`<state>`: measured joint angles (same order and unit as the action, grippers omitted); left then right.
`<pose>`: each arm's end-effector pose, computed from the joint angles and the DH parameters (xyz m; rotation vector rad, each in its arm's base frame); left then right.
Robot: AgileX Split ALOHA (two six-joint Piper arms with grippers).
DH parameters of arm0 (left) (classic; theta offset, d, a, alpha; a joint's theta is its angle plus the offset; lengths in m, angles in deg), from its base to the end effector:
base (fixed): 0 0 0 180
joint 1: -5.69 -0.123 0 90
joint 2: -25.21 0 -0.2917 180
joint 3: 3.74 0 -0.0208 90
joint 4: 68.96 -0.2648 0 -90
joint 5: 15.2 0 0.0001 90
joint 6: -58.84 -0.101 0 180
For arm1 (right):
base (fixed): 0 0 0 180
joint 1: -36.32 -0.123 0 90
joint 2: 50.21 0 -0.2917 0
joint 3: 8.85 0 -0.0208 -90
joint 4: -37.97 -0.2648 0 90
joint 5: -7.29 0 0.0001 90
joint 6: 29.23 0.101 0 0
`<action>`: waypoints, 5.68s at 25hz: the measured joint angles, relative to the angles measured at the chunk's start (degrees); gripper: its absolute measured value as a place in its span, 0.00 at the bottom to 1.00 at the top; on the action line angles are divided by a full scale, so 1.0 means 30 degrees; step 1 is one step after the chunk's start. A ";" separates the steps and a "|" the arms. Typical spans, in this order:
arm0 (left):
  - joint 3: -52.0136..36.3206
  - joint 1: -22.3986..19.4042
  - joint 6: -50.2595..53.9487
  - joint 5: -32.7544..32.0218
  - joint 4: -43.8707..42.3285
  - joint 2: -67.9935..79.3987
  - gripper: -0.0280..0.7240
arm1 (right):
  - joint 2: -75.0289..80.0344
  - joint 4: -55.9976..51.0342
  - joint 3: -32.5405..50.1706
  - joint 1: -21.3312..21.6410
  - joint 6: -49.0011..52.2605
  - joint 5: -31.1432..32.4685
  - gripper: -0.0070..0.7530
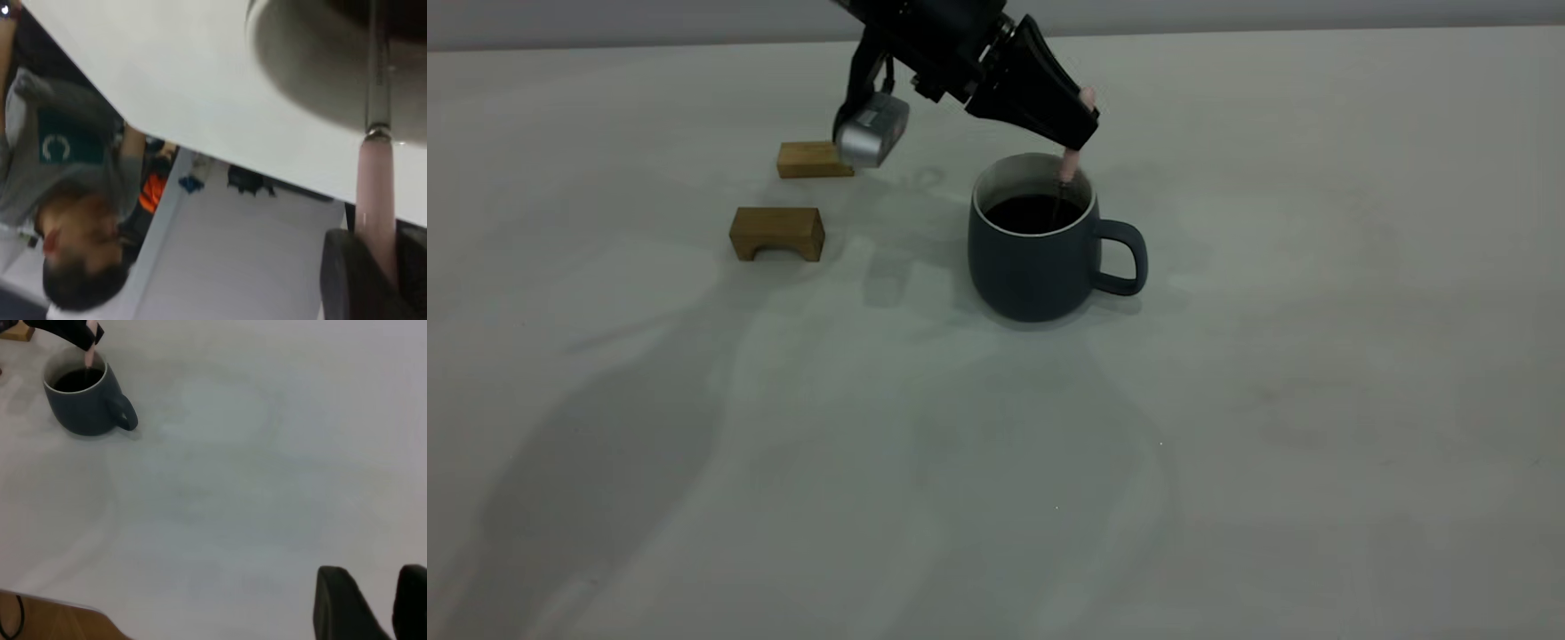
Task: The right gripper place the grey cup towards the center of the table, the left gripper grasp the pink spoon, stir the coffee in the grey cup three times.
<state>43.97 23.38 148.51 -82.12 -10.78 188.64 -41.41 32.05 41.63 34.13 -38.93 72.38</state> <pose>0.4919 -0.2398 0.0487 1.7352 -1.5117 0.6316 0.0114 0.0099 0.2641 -0.2307 2.1538 0.0514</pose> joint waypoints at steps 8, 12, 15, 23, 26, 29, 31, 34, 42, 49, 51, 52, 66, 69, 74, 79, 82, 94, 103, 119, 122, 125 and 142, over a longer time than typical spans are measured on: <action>0.0889 -0.0118 -0.3348 0.0000 -0.0056 -0.0139 0.26 | 0.0000 0.0000 0.0000 0.0000 0.0000 0.0000 0.32; 0.0909 -0.0118 -0.2384 0.0000 0.1880 0.0096 0.26 | 0.0000 0.0000 0.0000 0.0000 0.0000 0.0000 0.32; 0.0909 -0.0118 -0.0169 0.0000 0.1849 0.0267 0.26 | 0.0000 0.0000 0.0000 0.0000 0.0000 0.0000 0.32; 0.1923 -0.0226 0.2796 0.0000 -0.1706 0.0247 0.26 | 0.0000 0.0000 0.0000 0.0000 0.0000 0.0000 0.32; 0.2763 -0.0312 0.1396 0.0000 -0.2393 0.0247 0.26 | 0.0000 0.0000 0.0000 0.0000 0.0000 0.0000 0.32; 0.2858 -0.0312 0.0532 0.0000 -0.2121 0.0247 0.26 | 0.0000 0.0000 0.0000 0.0000 0.0000 0.0000 0.32; 0.2858 -0.0312 0.0321 0.0000 -0.1296 0.0388 0.26 | 0.0000 0.0000 0.0000 0.0000 0.0000 0.0000 0.32; 0.2954 -0.0118 0.0236 0.0000 0.0259 0.0828 0.26 | 0.0000 0.0000 0.0000 0.0000 0.0000 0.0000 0.32; 0.3003 0.0413 0.3958 0.0000 0.0504 0.1124 0.26 | 0.0000 0.0000 0.0000 0.0000 0.0000 0.0000 0.32; 0.3884 0.0374 0.6186 0.0000 -0.2842 0.1045 0.26 | 0.0000 0.0000 0.0000 0.0000 0.0000 0.0000 0.32; 0.4497 0.0356 0.5850 0.0000 -0.3924 0.1045 0.26 | 0.0000 0.0000 0.0000 0.0000 0.0000 0.0000 0.32; 0.4721 0.0356 0.5576 0.0000 -0.4276 0.1045 0.26 | 0.0000 0.0000 0.0000 0.0000 0.0000 0.0000 0.32; 0.5080 0.0717 -0.0267 0.0000 -0.2361 0.1045 0.26 | 0.0000 0.0000 0.0000 0.0000 0.0000 0.0000 0.32; 0.5080 0.0990 -0.0456 0.0000 -0.2361 0.1045 0.26 | 0.0000 0.0000 0.0000 0.0000 0.0000 0.0000 0.32; 0.5080 0.1535 0.0521 0.0000 -0.2378 0.1045 0.28 | 0.0000 0.0000 0.0000 0.0000 0.0000 0.0000 0.32; 0.5080 0.1910 0.1299 0.0000 -0.2380 0.1045 0.50 | 0.0000 0.0000 0.0000 0.0000 0.0000 0.0000 0.32; 0.5080 0.1925 0.1339 0.0000 -0.2872 0.1004 0.57 | 0.0000 0.0000 0.0000 0.0000 0.0000 0.0000 0.32; 0.5122 0.1975 0.0803 0.0000 -1.1206 -0.3528 0.60 | 0.0000 0.0000 0.0000 0.0000 0.0000 0.0000 0.32; 0.5122 0.2317 -0.6269 0.0000 -1.8249 -0.7124 0.60 | 0.0000 0.0000 0.0000 0.0000 0.0000 0.0000 0.32; -1.2619 0.2314 -1.9383 0.0000 -2.5830 -2.0542 0.60 | 0.0000 0.0000 0.0000 0.0000 0.0000 0.0000 0.32; -1.7327 0.2314 -1.8998 0.0000 -2.6596 -2.3699 0.60 | 0.0000 0.0000 0.0000 0.0000 0.0000 0.0000 0.32; -2.1723 0.2314 -1.8913 0.0000 -2.6845 -2.7214 0.60 | 0.0000 0.0000 0.0000 0.0000 0.0000 0.0000 0.32; -3.1788 -0.4919 -2.7051 0.1137 -2.1554 -4.4798 0.60 | 0.0000 0.0000 0.0000 0.0000 0.0000 0.0000 0.32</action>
<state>-51.39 8.62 67.35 -78.71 -75.45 54.24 -41.41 32.05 41.63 34.13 -38.93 72.38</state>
